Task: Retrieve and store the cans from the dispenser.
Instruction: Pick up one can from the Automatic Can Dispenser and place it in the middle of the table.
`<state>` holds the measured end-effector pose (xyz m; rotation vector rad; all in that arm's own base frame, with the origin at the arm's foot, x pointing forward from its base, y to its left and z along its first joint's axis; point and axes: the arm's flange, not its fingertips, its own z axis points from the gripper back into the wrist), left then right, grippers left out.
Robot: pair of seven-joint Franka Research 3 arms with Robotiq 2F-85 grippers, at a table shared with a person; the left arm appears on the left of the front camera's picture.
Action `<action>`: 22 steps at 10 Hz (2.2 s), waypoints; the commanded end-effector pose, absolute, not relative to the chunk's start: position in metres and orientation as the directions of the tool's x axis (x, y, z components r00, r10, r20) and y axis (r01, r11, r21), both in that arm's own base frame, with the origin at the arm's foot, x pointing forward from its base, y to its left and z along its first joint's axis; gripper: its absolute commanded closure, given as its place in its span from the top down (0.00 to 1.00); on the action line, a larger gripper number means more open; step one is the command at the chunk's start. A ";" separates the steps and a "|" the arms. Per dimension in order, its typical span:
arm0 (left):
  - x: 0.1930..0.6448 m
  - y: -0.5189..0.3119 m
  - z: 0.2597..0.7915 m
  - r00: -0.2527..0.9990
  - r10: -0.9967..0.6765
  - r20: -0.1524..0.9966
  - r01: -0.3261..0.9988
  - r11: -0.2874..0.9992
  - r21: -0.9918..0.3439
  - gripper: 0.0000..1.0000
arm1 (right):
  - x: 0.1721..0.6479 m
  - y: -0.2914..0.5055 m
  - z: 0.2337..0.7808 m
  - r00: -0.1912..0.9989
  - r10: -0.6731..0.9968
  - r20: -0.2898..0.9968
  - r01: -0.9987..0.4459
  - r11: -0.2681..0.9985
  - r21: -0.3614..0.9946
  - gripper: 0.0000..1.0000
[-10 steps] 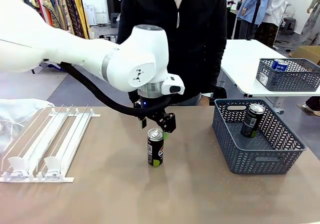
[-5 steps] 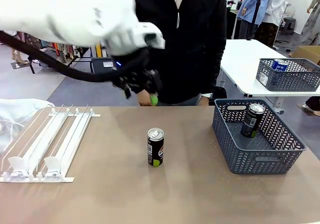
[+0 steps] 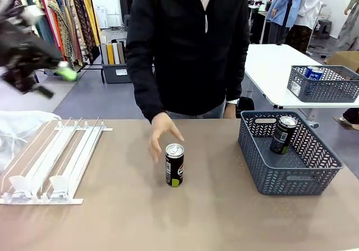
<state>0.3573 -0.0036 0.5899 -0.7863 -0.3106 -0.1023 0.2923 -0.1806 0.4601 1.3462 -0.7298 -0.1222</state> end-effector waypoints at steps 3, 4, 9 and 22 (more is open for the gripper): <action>0.315 0.095 0.494 0.909 0.298 0.293 0.191 0.327 -0.925 1.00 | 0.295 -0.180 0.465 0.767 -0.492 0.412 -0.335 0.241 0.911 1.00; 0.315 0.097 0.483 0.922 0.295 0.250 0.152 0.318 -0.936 1.00 | 0.295 -0.180 0.465 0.767 -0.492 0.412 -0.335 0.241 0.911 1.00; 0.315 0.101 0.512 0.915 0.282 0.287 0.154 0.415 -0.897 1.00 | 0.295 -0.180 0.465 0.767 -0.492 0.412 -0.335 0.241 0.911 1.00; 0.315 0.101 0.512 0.915 0.282 0.287 0.154 0.415 -0.897 1.00 | 0.295 -0.180 0.465 0.767 -0.492 0.412 -0.335 0.241 0.911 1.00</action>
